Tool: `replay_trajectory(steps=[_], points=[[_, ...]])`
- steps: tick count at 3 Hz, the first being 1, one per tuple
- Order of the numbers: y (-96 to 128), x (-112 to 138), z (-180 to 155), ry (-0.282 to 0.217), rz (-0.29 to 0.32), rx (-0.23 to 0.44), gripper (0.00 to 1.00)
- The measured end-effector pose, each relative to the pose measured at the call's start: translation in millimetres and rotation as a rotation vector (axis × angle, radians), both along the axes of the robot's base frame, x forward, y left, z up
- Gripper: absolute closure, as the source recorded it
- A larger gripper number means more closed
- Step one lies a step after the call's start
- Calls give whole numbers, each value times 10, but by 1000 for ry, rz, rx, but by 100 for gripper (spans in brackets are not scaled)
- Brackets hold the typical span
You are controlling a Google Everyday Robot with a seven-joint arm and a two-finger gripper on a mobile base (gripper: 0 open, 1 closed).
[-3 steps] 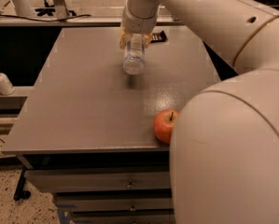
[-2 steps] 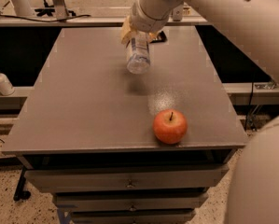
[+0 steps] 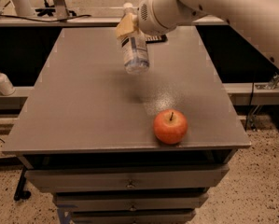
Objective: Place blue plastic bottle upright
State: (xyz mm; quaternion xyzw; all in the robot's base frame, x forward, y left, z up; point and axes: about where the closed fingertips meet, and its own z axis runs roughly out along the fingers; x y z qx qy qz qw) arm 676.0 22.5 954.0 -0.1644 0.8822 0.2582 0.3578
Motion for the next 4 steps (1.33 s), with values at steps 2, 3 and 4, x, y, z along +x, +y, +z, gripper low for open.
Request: replay_trajectory(steps=[2, 3, 4], points=[[82, -165, -36, -224, 106, -8, 100], [145, -112, -30, -358, 158, 47, 100], [244, -59, 73, -478, 245, 96, 100]])
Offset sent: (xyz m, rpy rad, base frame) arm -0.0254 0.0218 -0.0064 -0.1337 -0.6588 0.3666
